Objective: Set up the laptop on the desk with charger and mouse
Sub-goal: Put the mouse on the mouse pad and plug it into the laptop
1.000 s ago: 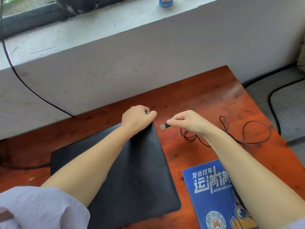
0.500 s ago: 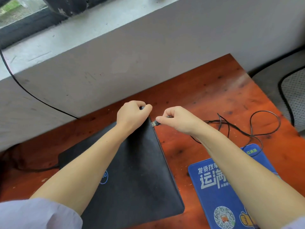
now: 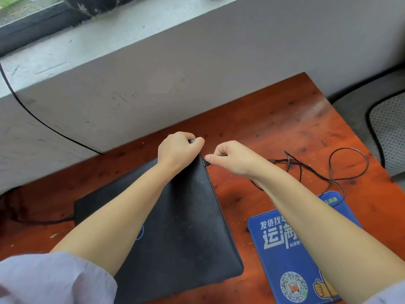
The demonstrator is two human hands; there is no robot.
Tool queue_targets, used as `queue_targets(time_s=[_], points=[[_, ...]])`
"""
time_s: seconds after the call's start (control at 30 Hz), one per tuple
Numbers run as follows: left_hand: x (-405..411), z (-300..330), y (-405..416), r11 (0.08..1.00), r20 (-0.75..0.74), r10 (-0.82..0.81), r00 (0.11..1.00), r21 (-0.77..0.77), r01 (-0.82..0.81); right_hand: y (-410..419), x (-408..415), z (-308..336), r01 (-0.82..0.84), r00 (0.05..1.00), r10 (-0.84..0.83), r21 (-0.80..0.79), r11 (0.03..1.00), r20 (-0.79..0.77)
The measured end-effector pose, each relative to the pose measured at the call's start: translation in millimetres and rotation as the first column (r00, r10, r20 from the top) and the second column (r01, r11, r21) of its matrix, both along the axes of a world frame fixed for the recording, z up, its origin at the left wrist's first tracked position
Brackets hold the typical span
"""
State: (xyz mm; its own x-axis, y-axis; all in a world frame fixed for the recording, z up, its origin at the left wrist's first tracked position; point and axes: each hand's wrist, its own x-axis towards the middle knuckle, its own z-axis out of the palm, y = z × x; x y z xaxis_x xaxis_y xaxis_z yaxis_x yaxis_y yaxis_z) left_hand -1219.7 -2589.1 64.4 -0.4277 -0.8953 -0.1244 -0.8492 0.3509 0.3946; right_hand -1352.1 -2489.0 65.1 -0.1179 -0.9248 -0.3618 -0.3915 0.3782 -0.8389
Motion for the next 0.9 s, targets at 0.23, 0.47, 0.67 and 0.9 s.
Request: queue_targets(time_s=[0.23,0.47,0.67,0.9], points=[[-13,-39,1,0.992,0.105,-0.011,0.994,0.126,-0.002,11,0,-40,-0.083,0.966,0.075,-0.02,0.996,-0.249],[-20,-60,4,0.993,0.13,-0.038,0.991,0.114,0.023,12,2,-68,-0.164,0.859,0.091,-0.103,0.981,-0.504],[-25,-61,9,0.996,0.083,0.037,0.996,0.081,-0.044,10,2,-75,-0.172,0.819,0.088,-0.097,0.98,-0.567],[10,-29,19,0.989,0.111,-0.003,0.994,0.145,-0.013,18,12,-43,-0.144,0.752,0.122,0.02,0.989,-0.648]])
